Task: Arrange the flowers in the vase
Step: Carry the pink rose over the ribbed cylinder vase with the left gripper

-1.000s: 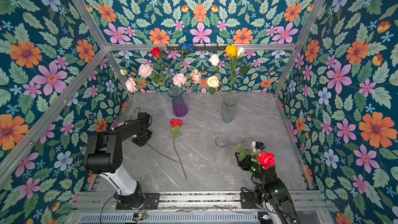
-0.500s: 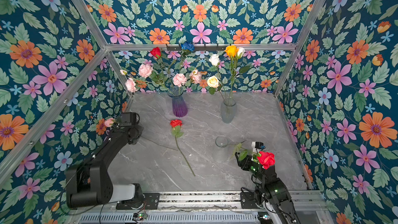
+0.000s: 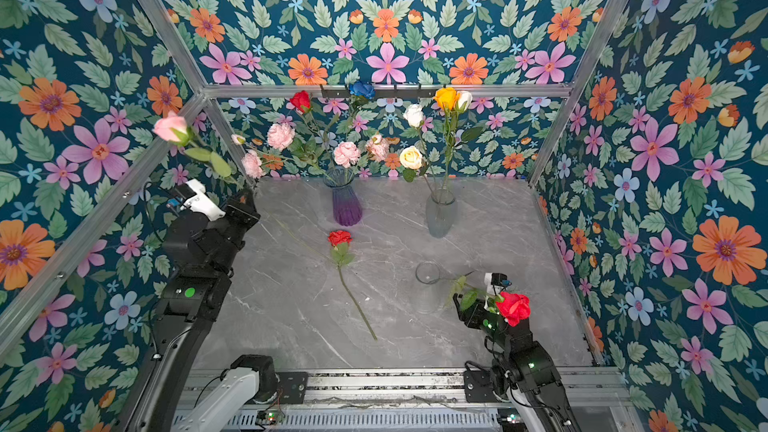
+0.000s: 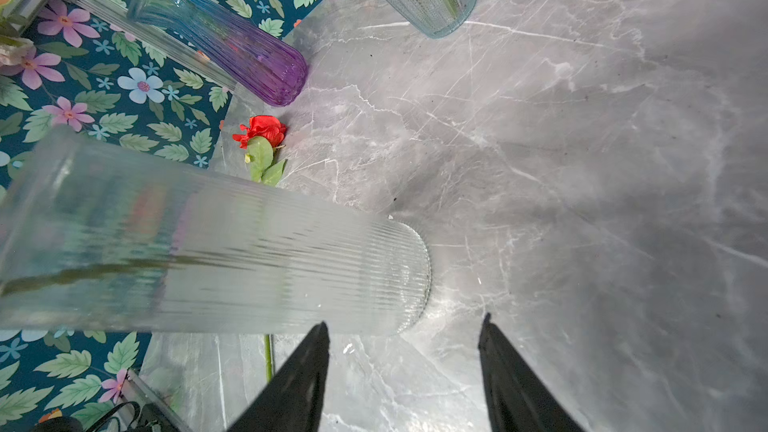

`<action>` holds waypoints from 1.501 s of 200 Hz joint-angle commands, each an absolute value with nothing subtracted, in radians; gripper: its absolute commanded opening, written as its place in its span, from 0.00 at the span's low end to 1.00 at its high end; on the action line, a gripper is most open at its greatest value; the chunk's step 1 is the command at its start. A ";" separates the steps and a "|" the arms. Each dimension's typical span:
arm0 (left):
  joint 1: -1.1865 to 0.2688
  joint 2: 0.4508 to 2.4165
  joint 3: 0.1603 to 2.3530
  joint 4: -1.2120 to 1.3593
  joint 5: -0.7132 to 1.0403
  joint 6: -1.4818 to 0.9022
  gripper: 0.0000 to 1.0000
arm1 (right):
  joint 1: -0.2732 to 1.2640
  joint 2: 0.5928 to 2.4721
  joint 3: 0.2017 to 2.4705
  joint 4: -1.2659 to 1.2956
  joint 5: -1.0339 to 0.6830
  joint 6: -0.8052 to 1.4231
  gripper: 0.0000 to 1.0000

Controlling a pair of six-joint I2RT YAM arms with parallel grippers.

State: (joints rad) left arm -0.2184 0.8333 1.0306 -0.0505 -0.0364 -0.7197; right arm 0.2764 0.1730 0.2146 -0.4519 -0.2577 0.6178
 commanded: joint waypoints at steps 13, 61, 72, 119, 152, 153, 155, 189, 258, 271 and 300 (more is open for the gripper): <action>-0.469 0.876 1.057 0.292 0.010 -0.610 0.00 | 0.278 0.172 0.217 -0.436 -0.244 0.617 0.59; -0.742 1.120 1.169 0.536 0.169 -0.485 0.00 | 0.278 0.166 0.219 -0.444 -0.241 0.618 0.59; -0.794 1.177 1.206 0.554 0.204 -0.428 0.00 | 0.278 0.156 0.219 -0.451 -0.240 0.620 0.59; -0.933 1.331 1.274 0.625 0.293 -0.268 0.00 | 0.277 0.095 0.213 -0.475 -0.233 0.626 0.59; -1.000 1.354 1.265 0.629 0.285 -0.156 0.00 | 0.277 0.096 0.212 -0.472 -0.239 0.625 0.59; -1.002 1.355 1.265 0.629 0.284 -0.153 0.00 | 0.276 0.095 0.212 -0.472 -0.240 0.625 0.59; -1.005 1.356 1.264 0.629 0.280 -0.148 0.00 | 0.277 0.096 0.211 -0.472 -0.241 0.624 0.59; -1.029 1.371 1.248 0.640 0.272 -0.111 0.00 | 0.278 0.095 0.211 -0.468 -0.246 0.624 0.59; -1.054 1.388 1.240 0.650 0.267 -0.072 0.00 | 0.277 0.097 0.212 -0.468 -0.247 0.623 0.59; -1.055 1.394 1.237 0.652 0.268 -0.071 0.00 | 0.277 0.096 0.212 -0.468 -0.245 0.623 0.59; -1.057 1.406 1.227 0.656 0.266 -0.061 0.00 | 0.277 0.097 0.211 -0.467 -0.245 0.623 0.59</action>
State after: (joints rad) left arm -1.0557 1.4006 1.2339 0.6140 0.2722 -0.0792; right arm 0.2768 0.0971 0.2138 -0.4736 -0.2504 0.6250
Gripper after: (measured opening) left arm 0.059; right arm 0.591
